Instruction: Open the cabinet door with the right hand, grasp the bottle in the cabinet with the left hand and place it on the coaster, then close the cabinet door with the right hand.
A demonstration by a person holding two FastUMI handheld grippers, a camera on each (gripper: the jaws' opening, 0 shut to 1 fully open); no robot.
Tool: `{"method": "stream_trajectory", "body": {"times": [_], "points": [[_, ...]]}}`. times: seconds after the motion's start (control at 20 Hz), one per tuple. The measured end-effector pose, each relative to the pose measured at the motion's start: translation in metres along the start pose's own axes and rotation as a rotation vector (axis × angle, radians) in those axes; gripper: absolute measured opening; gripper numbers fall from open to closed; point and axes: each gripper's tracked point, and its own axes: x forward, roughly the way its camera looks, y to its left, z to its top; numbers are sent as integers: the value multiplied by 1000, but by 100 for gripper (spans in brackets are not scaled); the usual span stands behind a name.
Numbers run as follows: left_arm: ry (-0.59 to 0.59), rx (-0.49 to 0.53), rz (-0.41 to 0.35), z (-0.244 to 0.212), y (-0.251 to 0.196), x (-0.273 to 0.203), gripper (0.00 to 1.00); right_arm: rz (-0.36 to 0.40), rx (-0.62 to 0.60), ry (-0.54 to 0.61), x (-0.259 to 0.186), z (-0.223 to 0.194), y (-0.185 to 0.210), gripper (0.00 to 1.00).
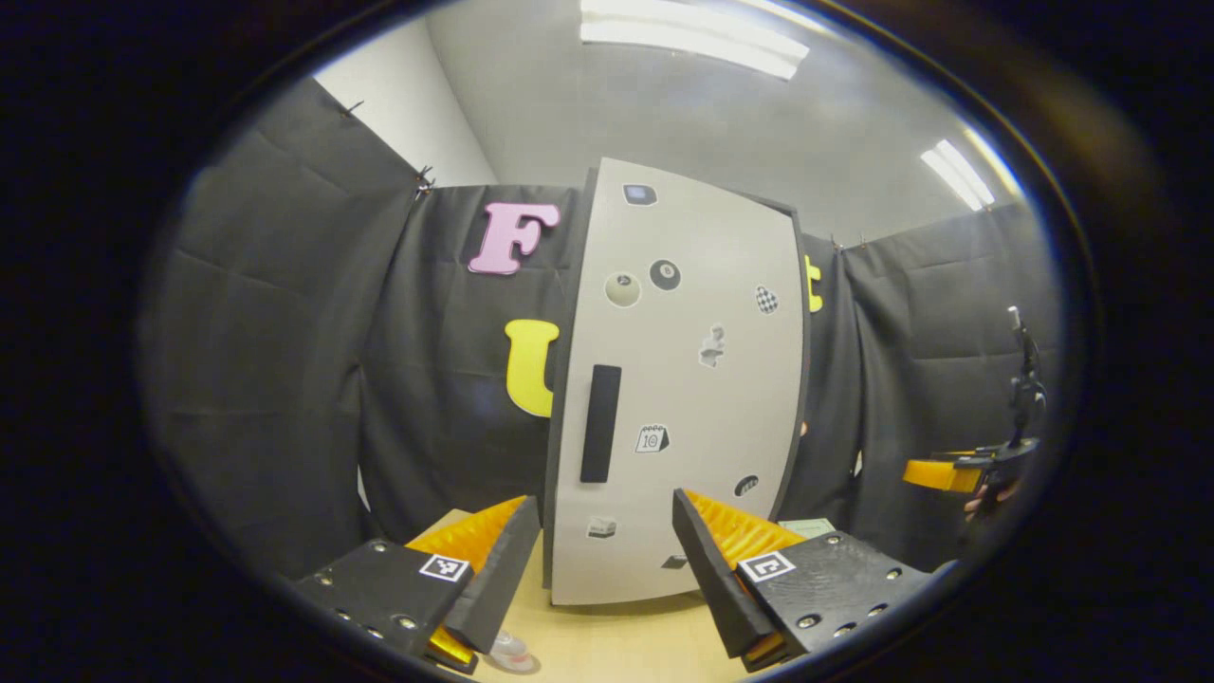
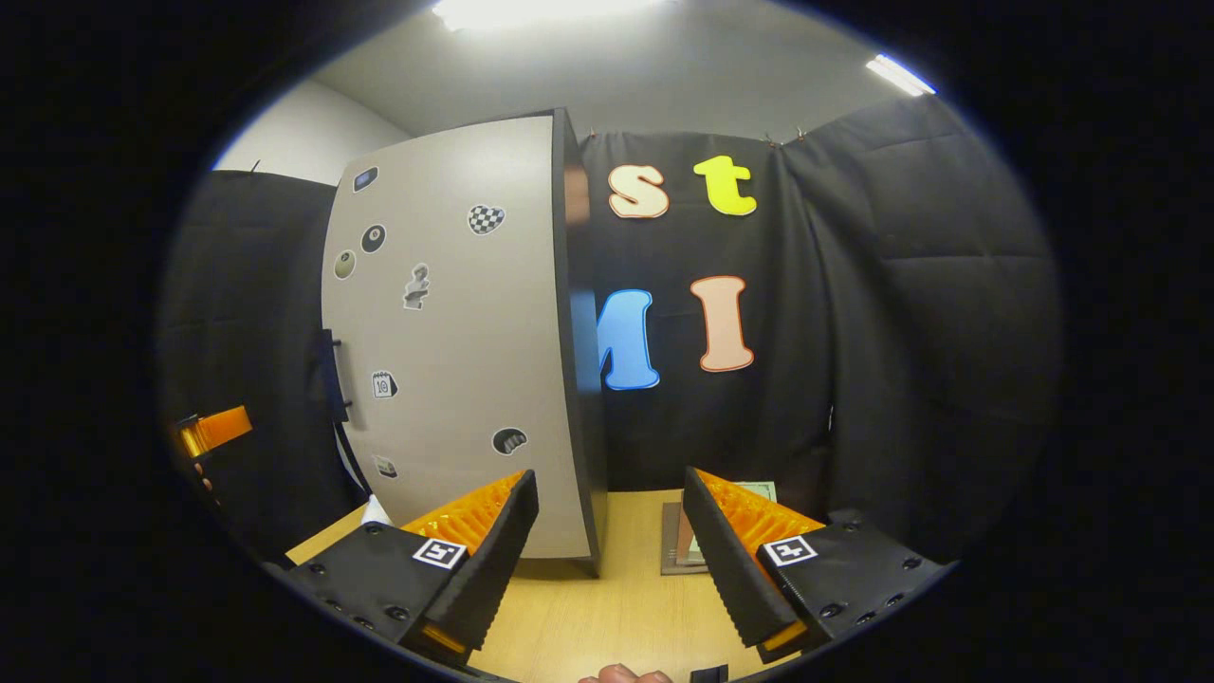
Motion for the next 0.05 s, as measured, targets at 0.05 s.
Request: {"method": "stream_trajectory", "body": {"times": [0.05], "points": [[-1, 11, -8, 1, 1, -1, 87, 0, -2, 5, 0, 0, 4, 98]]}}
